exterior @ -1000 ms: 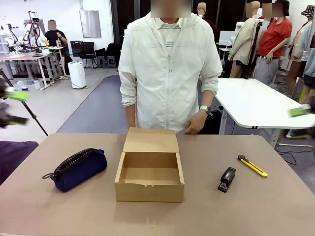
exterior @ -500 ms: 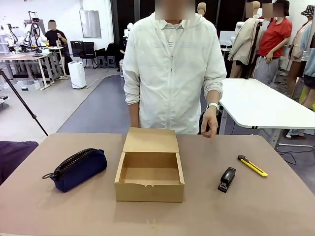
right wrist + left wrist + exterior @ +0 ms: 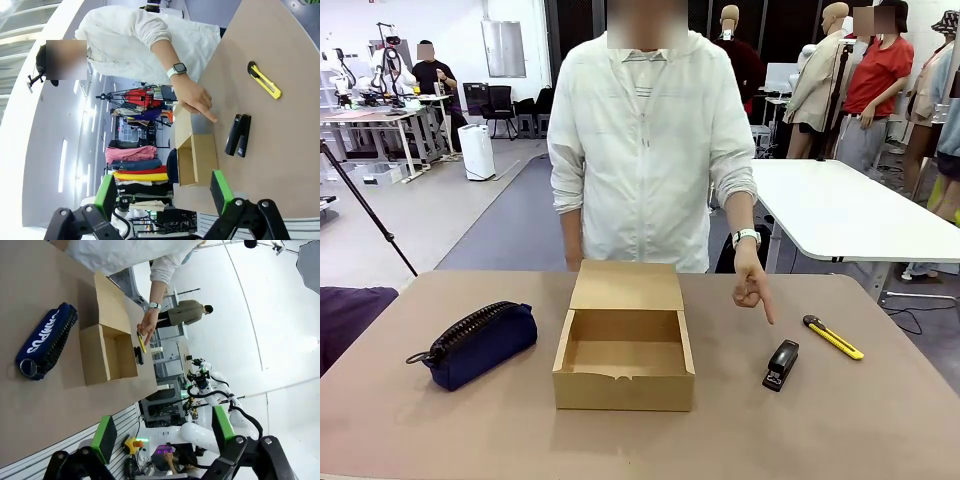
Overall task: Pack the items into the box.
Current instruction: Pick up the item specified by the human and place it in the Mailer Box.
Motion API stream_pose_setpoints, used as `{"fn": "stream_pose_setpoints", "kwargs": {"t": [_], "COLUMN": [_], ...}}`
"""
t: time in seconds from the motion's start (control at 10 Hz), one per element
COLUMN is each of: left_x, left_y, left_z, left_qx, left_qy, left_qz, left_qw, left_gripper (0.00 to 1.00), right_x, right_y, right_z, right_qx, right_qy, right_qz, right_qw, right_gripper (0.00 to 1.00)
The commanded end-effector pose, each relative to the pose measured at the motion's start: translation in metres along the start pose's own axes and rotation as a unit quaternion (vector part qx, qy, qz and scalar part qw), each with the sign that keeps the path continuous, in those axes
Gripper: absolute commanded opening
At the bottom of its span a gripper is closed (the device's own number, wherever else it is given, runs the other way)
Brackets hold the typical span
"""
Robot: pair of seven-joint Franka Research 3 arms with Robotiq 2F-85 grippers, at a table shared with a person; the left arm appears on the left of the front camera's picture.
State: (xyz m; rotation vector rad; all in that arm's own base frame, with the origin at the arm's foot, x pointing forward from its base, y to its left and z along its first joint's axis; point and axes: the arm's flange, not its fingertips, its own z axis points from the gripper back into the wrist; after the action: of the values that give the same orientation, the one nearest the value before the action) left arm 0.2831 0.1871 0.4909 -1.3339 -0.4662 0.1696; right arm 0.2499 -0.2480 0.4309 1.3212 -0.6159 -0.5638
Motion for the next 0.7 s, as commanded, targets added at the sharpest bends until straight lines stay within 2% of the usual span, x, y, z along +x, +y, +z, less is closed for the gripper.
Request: {"fn": "stream_pose_setpoints", "kwargs": {"t": [0.0,0.5,0.6], "left_x": [0.001,0.001,0.001], "left_y": [-0.001,-0.001,-0.001], "left_z": [0.002,0.002,0.002], "left_qx": [-0.012,-0.012,-0.012], "left_qy": [-0.005,-0.005,-0.005], "left_qz": [-0.005,-0.005,-0.005], "left_qw": [1.000,1.000,1.000], "left_gripper": [1.00,1.00,1.00], "right_x": [0.001,-0.001,0.001], "right_y": [0.001,0.001,0.019], "right_z": [0.002,0.001,-0.042], "right_qx": [0.001,-0.003,-0.058], "right_qy": [0.001,0.000,0.050], "right_qz": [0.010,0.000,0.036], "right_qw": [1.000,1.000,0.996], "right_gripper": [1.00,1.00,1.00]}}
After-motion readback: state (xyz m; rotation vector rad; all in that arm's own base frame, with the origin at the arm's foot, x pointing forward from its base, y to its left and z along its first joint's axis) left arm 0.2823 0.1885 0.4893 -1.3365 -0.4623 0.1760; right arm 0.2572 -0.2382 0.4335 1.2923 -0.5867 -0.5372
